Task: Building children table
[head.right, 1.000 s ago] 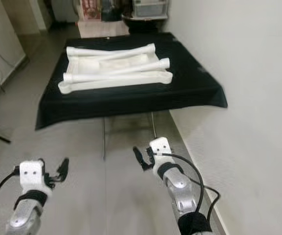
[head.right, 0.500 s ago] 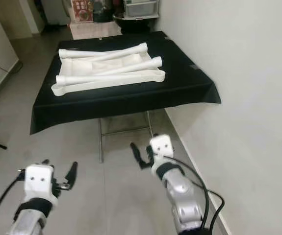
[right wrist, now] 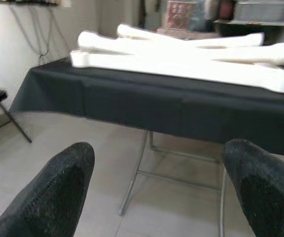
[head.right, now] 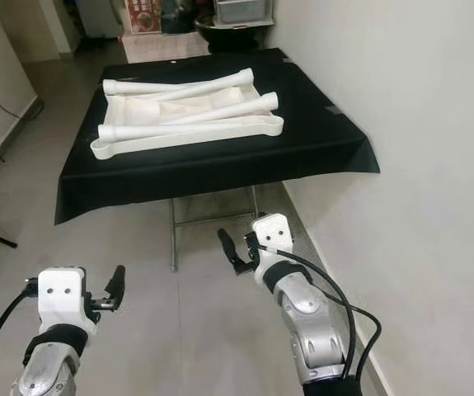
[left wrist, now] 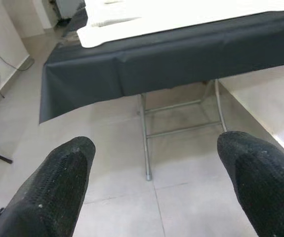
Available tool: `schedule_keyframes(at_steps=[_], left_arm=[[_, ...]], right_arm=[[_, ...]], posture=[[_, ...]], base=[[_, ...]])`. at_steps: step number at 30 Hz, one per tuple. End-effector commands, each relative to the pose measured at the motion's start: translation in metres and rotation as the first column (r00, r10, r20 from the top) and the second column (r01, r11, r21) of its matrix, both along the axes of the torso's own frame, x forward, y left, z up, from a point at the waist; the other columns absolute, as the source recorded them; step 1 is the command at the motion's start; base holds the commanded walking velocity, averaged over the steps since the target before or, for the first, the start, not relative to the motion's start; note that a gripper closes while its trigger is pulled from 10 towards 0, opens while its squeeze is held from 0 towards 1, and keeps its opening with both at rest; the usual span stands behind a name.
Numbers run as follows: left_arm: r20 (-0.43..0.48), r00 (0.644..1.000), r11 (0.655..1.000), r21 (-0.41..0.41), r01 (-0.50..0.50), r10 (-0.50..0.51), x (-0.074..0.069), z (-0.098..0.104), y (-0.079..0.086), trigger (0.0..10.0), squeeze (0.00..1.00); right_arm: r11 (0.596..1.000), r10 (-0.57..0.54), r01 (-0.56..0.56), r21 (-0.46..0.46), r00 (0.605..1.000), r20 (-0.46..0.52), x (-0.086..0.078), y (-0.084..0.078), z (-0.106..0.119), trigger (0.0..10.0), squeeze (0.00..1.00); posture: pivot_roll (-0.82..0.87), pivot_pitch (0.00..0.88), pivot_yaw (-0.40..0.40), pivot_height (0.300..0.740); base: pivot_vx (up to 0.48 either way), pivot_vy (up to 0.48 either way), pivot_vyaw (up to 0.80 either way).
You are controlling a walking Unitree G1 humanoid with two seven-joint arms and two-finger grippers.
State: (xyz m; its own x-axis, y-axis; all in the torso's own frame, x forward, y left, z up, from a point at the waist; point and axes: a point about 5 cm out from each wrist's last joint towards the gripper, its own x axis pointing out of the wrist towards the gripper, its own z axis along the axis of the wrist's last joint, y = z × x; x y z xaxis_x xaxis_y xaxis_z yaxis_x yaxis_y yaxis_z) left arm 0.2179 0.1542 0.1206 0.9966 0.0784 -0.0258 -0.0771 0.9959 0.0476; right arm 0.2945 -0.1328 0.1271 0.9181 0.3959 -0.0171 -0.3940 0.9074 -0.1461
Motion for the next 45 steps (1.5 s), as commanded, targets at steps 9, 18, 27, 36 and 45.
schedule_keyframes(at_steps=[9, 18, 27, 36, 45], left_arm=[[-0.026, 0.999, 0.999, -0.002, 0.043, -0.043, 0.012, 0.0, 0.002, 10.0, 0.0], [-0.022, 0.997, 0.998, -0.015, 0.069, -0.069, 0.013, 0.001, 0.0, 10.0, 0.0], [-0.019, 0.996, 0.996, -0.021, 0.09, -0.09, 0.015, 0.003, -0.001, 10.0, 0.0], [-0.01, 0.992, 0.992, -0.015, 0.126, -0.126, 0.018, 0.006, -0.005, 10.0, 0.0], [0.01, 0.975, 0.975, -0.015, 0.222, -0.222, 0.025, 0.013, -0.017, 10.0, 0.0]], right_arm=[[0.996, 0.066, -0.065, 0.055, 0.997, -0.025, -0.001, 0.014, -0.002, 10.0, 0.0], [0.988, 0.125, -0.124, 0.097, 0.992, -0.001, -0.001, 0.017, 0.003, 10.0, 0.0], [0.985, 0.15, -0.147, 0.087, 0.989, -0.019, -0.001, 0.017, 0.004, 10.0, 0.0], [0.98, 0.159, -0.153, 0.127, 0.987, -0.036, -0.001, 0.017, 0.004, 10.0, 0.0], [0.981, 0.153, -0.143, 0.134, 0.986, -0.068, 0.001, 0.014, 0.002, 10.0, 0.0]], posture=[[-0.06, 0.0, 0.07, 0.74], [-0.05, 0.0, 0.075, 0.74], [-0.06, 0.005, 0.074, 0.74], [-0.07, 0.012, 0.075, 0.74], [-0.07, 0.01, 0.077, 0.74]], base=[[0.0, 0.0, 0.42], [0.292, 0.0, 0.44], [0.316, 0.0, 0.44], [0.315, 0.0, 0.0], [0.318, 0.0, -0.27]])
